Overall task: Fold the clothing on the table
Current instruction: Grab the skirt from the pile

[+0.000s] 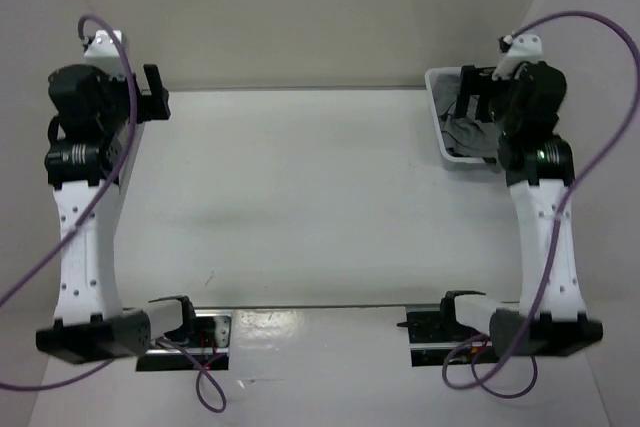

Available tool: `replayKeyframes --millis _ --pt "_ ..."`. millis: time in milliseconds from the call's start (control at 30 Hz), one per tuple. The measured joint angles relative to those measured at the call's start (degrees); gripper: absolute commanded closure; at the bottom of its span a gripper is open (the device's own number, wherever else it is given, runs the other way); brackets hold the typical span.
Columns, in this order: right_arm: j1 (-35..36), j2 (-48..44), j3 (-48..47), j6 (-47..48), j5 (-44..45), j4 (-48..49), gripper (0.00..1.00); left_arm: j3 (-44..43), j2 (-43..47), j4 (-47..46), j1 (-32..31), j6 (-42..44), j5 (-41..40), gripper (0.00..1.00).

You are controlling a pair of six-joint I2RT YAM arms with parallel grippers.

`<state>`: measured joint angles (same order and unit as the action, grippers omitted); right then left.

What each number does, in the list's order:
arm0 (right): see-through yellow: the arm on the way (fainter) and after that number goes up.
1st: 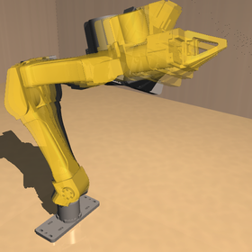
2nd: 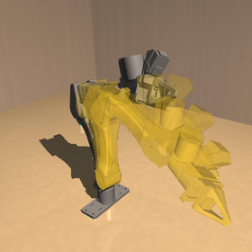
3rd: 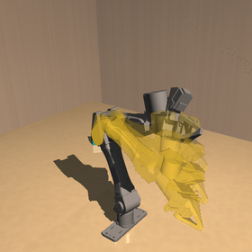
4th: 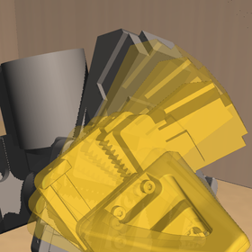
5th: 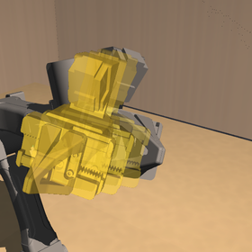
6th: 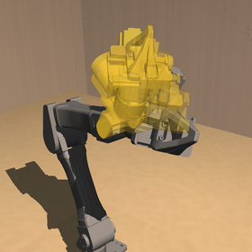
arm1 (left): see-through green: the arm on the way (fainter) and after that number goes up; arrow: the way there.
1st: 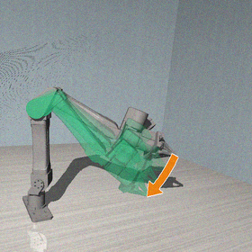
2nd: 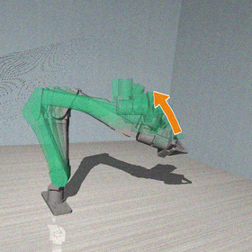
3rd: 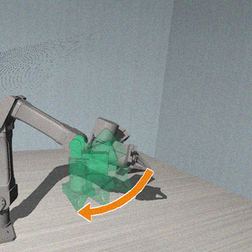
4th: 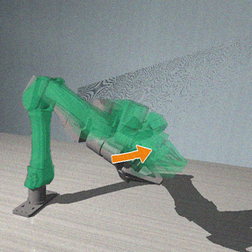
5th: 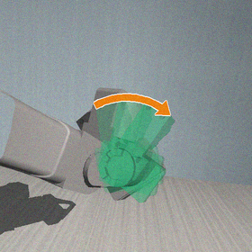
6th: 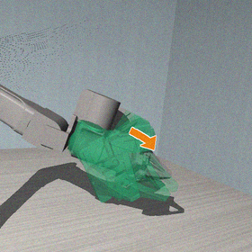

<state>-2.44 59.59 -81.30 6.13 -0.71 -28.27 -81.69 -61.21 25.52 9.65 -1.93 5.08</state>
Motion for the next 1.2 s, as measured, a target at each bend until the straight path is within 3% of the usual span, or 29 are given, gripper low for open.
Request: replayKeyframes --millis 67,133,267,433,633,900,1200 --pt "0.15 9.9 -7.13 1.27 1.81 -6.05 0.01 -10.64 -9.38 7.37 0.0 0.33 -1.05 0.0" --pt "0.31 17.09 -8.37 1.7 4.33 -10.43 0.01 -16.76 -16.26 12.76 0.22 0.42 -1.03 0.0" --pt "0.46 24.65 -4.04 1.88 7.8 -18.08 0.01 -13.4 -22.4 18.36 1.05 -0.13 0.42 0.0" --pt "0.7 25.31 -3.91 1.62 11.02 -18.64 0.01 3.82 -15.67 19.3 1.46 -1.33 0.72 0.0" --pt "-3.3 35.12 -13.35 2.56 12.98 -15.76 0.01 7.67 -8.15 15.04 1.46 -0.96 -2.23 0.0" --pt "-6.84 47.41 -21.73 2.47 12.22 -14.27 0.01 19.12 -1.62 14.03 1.75 0.37 -3.56 0.0" --pt "-6.84 59.63 -36.59 2.47 11.23 -13.03 0.01 19.98 2.49 13.2 3.65 1.66 -1.64 0.0"
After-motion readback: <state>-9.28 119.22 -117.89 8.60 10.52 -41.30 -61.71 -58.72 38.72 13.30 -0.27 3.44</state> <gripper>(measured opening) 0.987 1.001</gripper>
